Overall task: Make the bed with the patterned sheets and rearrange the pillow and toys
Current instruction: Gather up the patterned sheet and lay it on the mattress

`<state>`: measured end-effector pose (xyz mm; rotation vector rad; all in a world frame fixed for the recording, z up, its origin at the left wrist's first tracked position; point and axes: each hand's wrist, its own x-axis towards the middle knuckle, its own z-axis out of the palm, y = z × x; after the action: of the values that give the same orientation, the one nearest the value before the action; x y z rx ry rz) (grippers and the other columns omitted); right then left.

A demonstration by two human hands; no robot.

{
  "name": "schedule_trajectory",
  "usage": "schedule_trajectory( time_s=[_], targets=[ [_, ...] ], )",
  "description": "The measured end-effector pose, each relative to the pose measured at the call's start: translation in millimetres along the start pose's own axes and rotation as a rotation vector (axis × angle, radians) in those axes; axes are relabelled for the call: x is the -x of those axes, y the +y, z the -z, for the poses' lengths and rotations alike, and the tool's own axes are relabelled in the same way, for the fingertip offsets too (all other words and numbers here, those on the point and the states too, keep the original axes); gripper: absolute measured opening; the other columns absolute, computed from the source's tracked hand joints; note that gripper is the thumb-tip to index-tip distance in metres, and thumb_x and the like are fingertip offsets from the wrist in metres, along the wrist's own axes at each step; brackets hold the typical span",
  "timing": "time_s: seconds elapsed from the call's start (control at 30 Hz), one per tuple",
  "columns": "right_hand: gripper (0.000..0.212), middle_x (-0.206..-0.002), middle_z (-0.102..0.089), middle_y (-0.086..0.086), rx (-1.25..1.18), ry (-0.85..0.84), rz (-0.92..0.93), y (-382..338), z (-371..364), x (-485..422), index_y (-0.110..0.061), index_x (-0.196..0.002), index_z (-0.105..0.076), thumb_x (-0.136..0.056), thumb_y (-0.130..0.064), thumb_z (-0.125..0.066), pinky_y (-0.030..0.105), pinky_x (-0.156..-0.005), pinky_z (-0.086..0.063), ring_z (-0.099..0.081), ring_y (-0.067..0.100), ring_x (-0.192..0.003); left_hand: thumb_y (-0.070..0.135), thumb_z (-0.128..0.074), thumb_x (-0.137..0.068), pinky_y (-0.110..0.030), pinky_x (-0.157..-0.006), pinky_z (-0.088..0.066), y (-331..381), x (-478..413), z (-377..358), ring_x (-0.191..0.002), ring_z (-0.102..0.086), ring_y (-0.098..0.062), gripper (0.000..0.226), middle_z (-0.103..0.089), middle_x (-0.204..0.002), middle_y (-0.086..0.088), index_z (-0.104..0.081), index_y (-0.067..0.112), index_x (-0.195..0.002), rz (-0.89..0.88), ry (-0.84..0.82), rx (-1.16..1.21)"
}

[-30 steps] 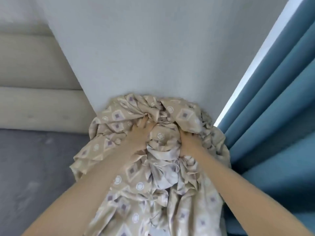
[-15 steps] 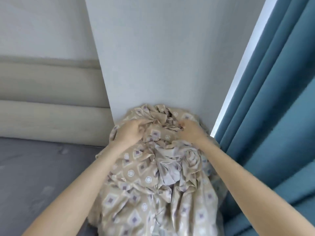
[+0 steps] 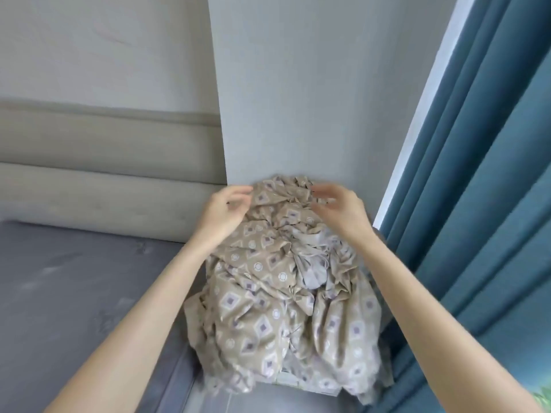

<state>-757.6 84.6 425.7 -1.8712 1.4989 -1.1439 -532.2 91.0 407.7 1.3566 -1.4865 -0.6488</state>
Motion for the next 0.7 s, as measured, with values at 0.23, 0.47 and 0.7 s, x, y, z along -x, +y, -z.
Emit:
schedule_trajectory(
  time_s=[0.23,0.47,0.7],
  targets=[
    [0.028,-0.108,-0.069,-0.007,-0.22,0.032,-0.049,-4.7,-0.1,6.0,-0.02,-0.113,-0.065,-0.087,-0.012,-0.065,0.032,-0.094,-0.051,-0.063,0.008,-0.102,0.009,-0.053,-0.094,-0.03,-0.088,-0.044,11.6,13.1,11.4,-0.092,-0.06,-0.013,0.021,-0.066,-0.106,-0.001,-0.062,0.02,-0.11,0.089,0.055,0.073],
    [0.028,-0.11,-0.068,-0.007,-0.207,-0.004,-0.036,8.7,7.3,-25.7,-0.019,-0.113,-0.064,-0.086,-0.014,-0.066,0.03,-0.09,-0.051,-0.062,0.007,-0.1,0.014,-0.052,-0.096,-0.035,-0.096,-0.045,11.9,-9.4,-8.5,-0.103,-0.061,-0.02,0.021,-0.066,-0.107,0.001,-0.061,0.02,-0.113,0.124,0.068,0.07],
    [0.033,-0.117,-0.063,-0.003,-0.138,-0.093,-0.054,46.6,7.9,-72.5,-0.014,-0.121,-0.061,-0.088,-0.018,-0.065,0.033,-0.093,-0.049,-0.062,0.017,-0.101,0.017,-0.057,-0.093,-0.034,-0.088,-0.047,-26.1,-54.4,-54.0,-0.099,-0.062,-0.019,0.014,-0.067,-0.104,0.001,-0.06,0.027,-0.103,0.188,0.05,0.017]
  ],
)
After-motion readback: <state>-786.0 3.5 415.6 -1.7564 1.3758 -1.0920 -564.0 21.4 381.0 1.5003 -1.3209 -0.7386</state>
